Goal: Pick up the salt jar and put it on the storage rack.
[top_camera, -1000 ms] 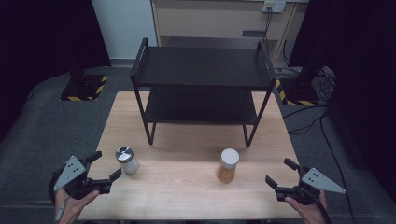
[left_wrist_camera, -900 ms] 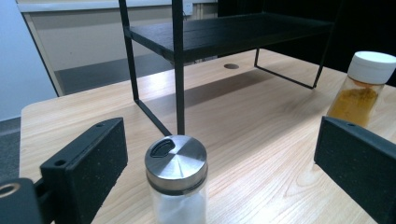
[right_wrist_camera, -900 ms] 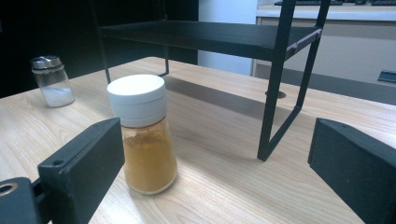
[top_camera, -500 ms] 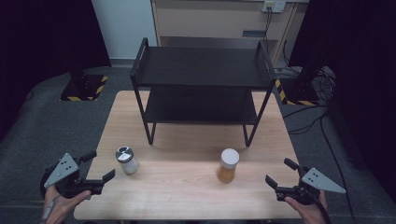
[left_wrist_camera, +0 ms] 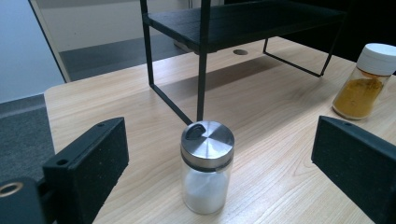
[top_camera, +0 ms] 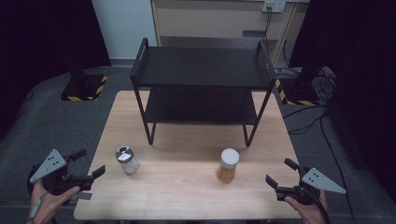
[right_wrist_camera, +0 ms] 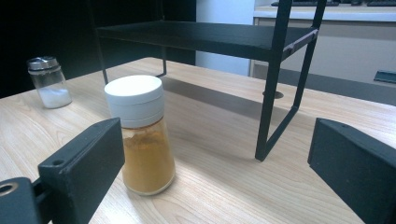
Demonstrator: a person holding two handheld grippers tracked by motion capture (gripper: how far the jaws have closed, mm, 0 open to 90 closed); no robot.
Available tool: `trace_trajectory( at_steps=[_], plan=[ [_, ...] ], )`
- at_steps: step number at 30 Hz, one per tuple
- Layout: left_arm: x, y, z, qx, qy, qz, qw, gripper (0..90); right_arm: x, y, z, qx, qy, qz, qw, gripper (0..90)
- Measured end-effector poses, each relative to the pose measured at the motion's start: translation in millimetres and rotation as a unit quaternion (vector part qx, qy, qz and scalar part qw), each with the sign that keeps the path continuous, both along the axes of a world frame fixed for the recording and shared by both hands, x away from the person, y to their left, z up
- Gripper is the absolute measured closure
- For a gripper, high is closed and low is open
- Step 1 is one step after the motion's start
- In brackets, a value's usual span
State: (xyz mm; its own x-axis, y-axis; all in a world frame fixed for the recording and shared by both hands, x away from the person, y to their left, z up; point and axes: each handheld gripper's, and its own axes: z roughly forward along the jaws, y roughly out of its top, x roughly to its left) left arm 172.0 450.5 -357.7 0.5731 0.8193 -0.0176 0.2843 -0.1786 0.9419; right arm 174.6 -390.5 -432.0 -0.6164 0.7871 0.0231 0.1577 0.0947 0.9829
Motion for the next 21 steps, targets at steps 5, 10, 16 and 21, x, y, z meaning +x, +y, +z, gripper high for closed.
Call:
trace_trajectory(
  at_steps=[5, 10, 16, 21],
  plan=[
    [6.5, 4.7, 15.9, 0.013, 0.001, -0.004, 0.9999, 2.6, 0.2, -0.4, 0.0, 0.0, 0.002, 0.0, 1.0, 4.1],
    [9.2, 8.8, 26.2, 0.019, -0.003, -0.006, 0.9998, 2.5, 0.3, -0.2, 0.1, -0.001, 0.002, 0.0, 1.0, 4.1],
    [12.5, 17.8, 31.3, 0.015, -0.001, -0.008, 0.9999, 2.5, -0.3, -0.1, 0.0, -0.001, 0.002, -0.001, 1.0, 4.1],
    [15.0, 23.4, 26.7, 0.007, 0.005, -0.008, 0.9999, 2.3, 0.4, -0.3, -0.2, 0.0, 0.004, -0.002, 1.0, 4.1]
  ],
)
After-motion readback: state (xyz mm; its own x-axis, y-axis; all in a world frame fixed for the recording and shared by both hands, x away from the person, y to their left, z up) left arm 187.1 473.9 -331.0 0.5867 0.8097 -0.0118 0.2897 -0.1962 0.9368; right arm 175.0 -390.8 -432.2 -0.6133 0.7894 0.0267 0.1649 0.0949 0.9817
